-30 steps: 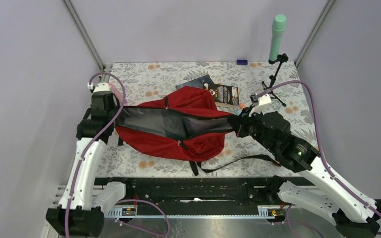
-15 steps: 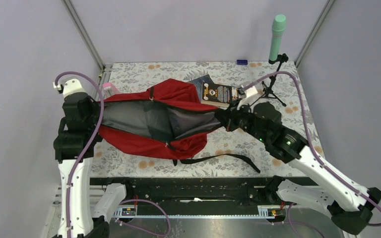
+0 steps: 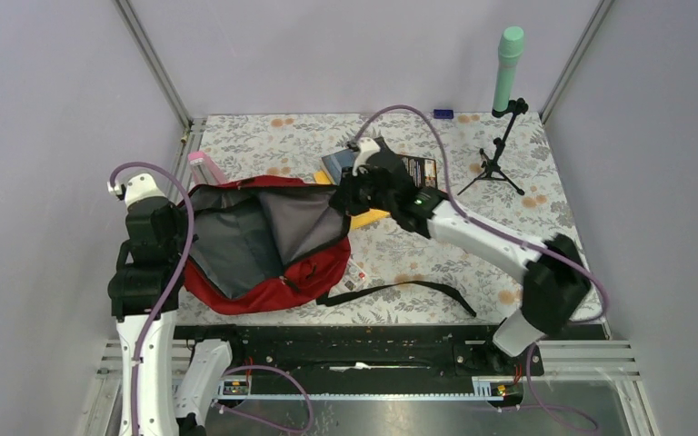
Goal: Pack the student bag
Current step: Adjust the student bag at the center of the board.
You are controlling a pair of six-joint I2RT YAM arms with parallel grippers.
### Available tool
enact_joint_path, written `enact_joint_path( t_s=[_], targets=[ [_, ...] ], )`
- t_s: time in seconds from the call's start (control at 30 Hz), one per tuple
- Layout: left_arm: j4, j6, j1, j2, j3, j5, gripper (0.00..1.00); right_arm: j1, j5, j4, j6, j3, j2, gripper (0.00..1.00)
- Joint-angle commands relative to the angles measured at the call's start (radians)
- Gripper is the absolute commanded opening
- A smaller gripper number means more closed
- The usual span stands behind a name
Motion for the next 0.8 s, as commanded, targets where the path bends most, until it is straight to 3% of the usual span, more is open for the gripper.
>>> enact_joint_path(
  t_s=[0.0, 0.1, 0.17, 0.3, 0.4, 0.53, 0.6, 0.77],
  targets=[
    [0.187, -0.033, 0.006, -0.048, -0.079, 0.1, 0.04, -0.004, -0.068, 0.056, 0.026, 0.141, 0.197, 0.18],
    [0.266, -0.024, 0.006, -0.089, -0.14, 0.151, 0.04, -0.005, -0.117, 0.076, 0.047, 0.193, 0.298, 0.23],
    [0.3, -0.021, 0.006, -0.106, -0.172, 0.143, 0.04, -0.004, -0.114, 0.082, 0.046, 0.204, 0.326, 0.32],
    [0.341, -0.021, 0.006, -0.122, -0.224, 0.097, 0.02, -0.006, -0.096, 0.08, 0.02, 0.188, 0.301, 0.68],
    [0.372, -0.022, 0.006, -0.128, -0.258, 0.077, 0.02, -0.013, -0.074, 0.07, 0.013, 0.147, 0.224, 0.85],
    [0.4, -0.02, 0.006, -0.133, -0.287, -0.017, 0.02, -0.037, -0.082, 0.064, 0.029, 0.051, 0.072, 0.91],
    [0.402, -0.017, 0.006, -0.128, -0.29, -0.06, 0.02, -0.051, -0.053, 0.042, 0.043, -0.011, -0.021, 0.99],
    [0.426, -0.007, 0.006, -0.129, -0.295, -0.055, 0.02, -0.063, 0.059, -0.006, 0.065, -0.148, -0.265, 1.0]
  ],
)
